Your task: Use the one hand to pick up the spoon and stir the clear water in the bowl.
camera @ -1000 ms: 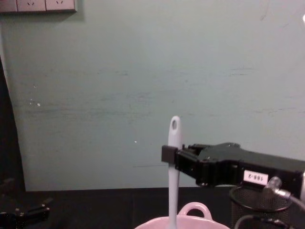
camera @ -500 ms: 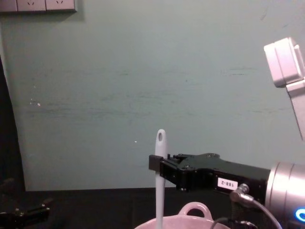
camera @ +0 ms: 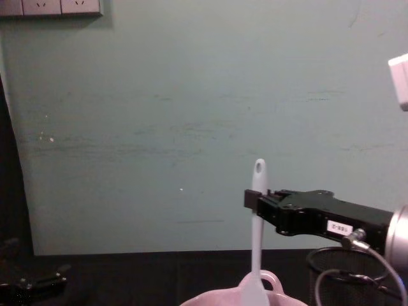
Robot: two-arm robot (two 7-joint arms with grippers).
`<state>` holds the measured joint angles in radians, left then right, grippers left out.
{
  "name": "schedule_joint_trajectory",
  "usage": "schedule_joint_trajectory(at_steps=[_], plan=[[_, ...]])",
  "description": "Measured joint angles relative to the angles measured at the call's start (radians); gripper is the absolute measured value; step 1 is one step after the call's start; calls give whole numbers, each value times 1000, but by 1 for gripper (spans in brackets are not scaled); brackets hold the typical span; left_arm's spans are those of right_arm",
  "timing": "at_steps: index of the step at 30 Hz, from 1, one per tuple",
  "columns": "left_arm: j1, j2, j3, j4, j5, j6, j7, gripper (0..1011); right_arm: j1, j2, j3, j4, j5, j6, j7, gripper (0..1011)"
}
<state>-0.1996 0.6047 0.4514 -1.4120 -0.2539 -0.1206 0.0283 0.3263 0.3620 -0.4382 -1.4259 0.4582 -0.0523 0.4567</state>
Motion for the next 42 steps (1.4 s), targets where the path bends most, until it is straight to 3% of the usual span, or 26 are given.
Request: schedule_joint_trajectory(at_steps=[12,16,23,28,34,42], plan=[[0,0,0,0,0,0,0,1005,-75,48,23,-88,-17,13,2,112],[0,0,0,0,0,0,0,1005,-111,58,15,-142,-18,12,17,112],[0,0,0,0,0,0,0,1005,-129,54,-11,-174,-13,16,41,112],[0,0,0,0,0,0,0,1005,-110,28,-28,-155,6,21,51,112],[0,0,0,0,0,0,0,1005,-63,-16,-37,-79,24,23,52,112],[0,0,0,0,0,0,0,1005,-19,-46,-10,10,29,5,16,112]])
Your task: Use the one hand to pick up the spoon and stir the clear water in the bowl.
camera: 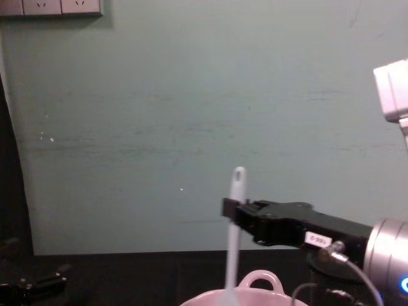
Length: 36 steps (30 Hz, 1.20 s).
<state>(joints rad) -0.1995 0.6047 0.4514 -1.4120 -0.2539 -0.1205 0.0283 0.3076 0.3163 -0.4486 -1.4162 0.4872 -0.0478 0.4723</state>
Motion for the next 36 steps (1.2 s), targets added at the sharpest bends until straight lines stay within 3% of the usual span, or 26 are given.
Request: schedule_joint_trajectory(at_steps=[7,19,29,36], plan=[[0,0,0,0,0,0,0,1005,-3,12,42,16,-19,-21,-38,112],[0,0,0,0,0,0,0,1005,-77,55,85,-70,-34,-31,-40,112],[0,0,0,0,0,0,0,1005,-123,74,47,-151,-47,-15,-1,112],[0,0,0,0,0,0,0,1005,-120,55,7,-168,-54,-10,10,112]])
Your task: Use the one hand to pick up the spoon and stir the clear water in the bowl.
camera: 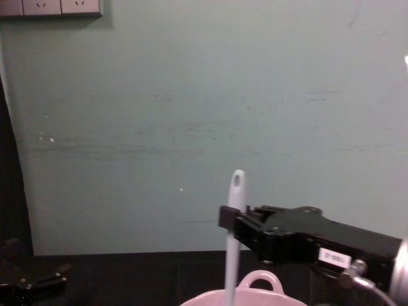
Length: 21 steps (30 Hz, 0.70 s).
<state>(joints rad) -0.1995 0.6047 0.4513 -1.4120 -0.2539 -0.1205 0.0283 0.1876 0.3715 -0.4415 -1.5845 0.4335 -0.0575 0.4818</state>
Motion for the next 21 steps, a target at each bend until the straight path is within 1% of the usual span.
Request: schedule_joint_trajectory(at_steps=[2,3,5,8,12,16,20,21], plan=[[0,0,0,0,0,0,0,1005,10,-14,-8,14,1,3,0,112],[0,0,0,0,0,0,0,1005,10,-14,-8,14,1,3,0,112],[0,0,0,0,0,0,0,1005,28,-34,-15,40,7,6,-1,112],[0,0,0,0,0,0,0,1005,49,-51,-17,73,9,7,-6,112],[0,0,0,0,0,0,0,1005,68,-63,-15,105,9,6,-17,112],[0,0,0,0,0,0,0,1005,89,-69,4,144,5,0,-35,112],[0,0,0,0,0,0,0,1005,94,-63,33,157,2,-11,-53,112],[0,0,0,0,0,0,0,1005,94,-63,33,157,2,-11,-53,112]])
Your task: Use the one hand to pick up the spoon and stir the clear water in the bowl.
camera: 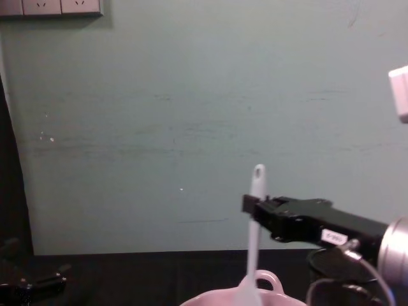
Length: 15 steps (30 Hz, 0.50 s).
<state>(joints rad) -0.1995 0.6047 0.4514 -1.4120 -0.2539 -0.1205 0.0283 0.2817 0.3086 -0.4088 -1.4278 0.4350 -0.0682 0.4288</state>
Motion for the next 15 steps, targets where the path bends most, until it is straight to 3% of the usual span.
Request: schedule_joint_trajectory(at_steps=[8,15], plan=[[0,0,0,0,0,0,0,1005,-25,30,42,-26,0,-6,-8,112],[0,0,0,0,0,0,0,1005,-66,52,44,-82,-16,-4,-7,112]])
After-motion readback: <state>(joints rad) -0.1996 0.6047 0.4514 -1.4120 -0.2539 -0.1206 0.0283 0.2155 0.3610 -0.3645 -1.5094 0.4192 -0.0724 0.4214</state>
